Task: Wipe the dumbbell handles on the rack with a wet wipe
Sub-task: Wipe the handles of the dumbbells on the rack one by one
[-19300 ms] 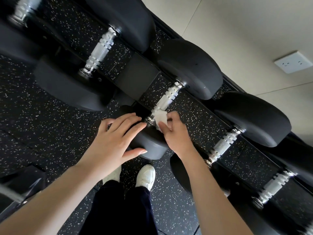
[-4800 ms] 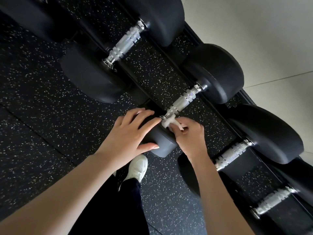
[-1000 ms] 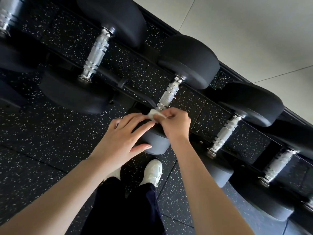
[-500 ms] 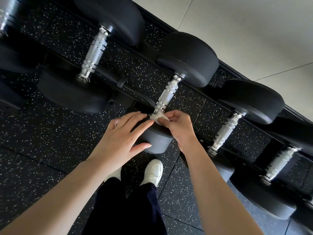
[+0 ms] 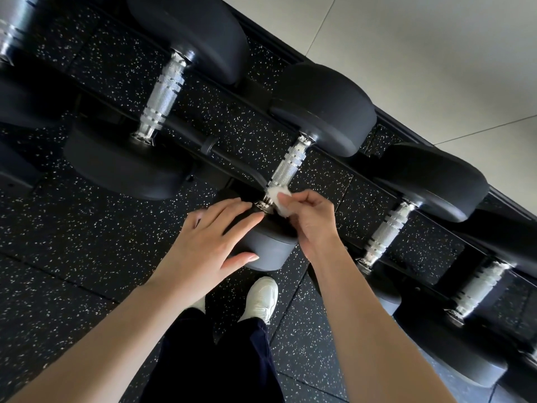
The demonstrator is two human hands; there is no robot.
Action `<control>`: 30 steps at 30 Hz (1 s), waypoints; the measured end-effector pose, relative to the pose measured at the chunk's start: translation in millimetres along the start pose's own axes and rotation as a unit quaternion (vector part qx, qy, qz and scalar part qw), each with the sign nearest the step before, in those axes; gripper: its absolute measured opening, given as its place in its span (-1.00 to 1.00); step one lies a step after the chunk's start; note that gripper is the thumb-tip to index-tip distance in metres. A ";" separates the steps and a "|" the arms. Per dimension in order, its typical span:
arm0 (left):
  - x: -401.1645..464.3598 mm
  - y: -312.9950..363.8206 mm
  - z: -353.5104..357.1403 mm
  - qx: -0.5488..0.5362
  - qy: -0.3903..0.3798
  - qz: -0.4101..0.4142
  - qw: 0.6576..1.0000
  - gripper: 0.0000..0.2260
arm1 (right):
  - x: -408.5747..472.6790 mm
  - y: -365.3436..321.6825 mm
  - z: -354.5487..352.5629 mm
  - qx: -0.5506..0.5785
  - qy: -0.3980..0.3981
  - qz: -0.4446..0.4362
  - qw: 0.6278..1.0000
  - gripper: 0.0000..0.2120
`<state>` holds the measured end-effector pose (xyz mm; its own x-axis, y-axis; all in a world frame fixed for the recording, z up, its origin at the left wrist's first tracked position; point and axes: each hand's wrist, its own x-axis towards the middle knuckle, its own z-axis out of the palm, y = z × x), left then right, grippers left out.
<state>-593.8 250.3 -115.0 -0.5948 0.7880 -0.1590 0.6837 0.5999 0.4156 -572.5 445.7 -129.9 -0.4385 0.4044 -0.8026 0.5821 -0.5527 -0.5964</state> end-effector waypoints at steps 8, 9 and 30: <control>-0.1 -1.0 2.2 -0.001 0.002 0.002 1.000 -0.48 | 21.1 -47.3 19.4 0.127 0.087 -0.099 0.983 -0.79; -0.3 -0.9 2.1 -0.001 0.004 0.002 1.000 -0.48 | 23.6 -50.2 21.6 0.136 0.088 -0.104 0.981 -0.80; -0.8 -3.5 6.5 0.005 0.033 0.010 0.999 -0.48 | 45.1 -46.9 -1.6 0.111 -0.211 -0.012 0.971 -0.88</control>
<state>-593.0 248.5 -122.2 -0.6074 0.7892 -0.0910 0.6996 0.5857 0.4093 -618.5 491.0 -138.1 -0.7183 0.1104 -0.6869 0.4268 -0.7098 -0.5603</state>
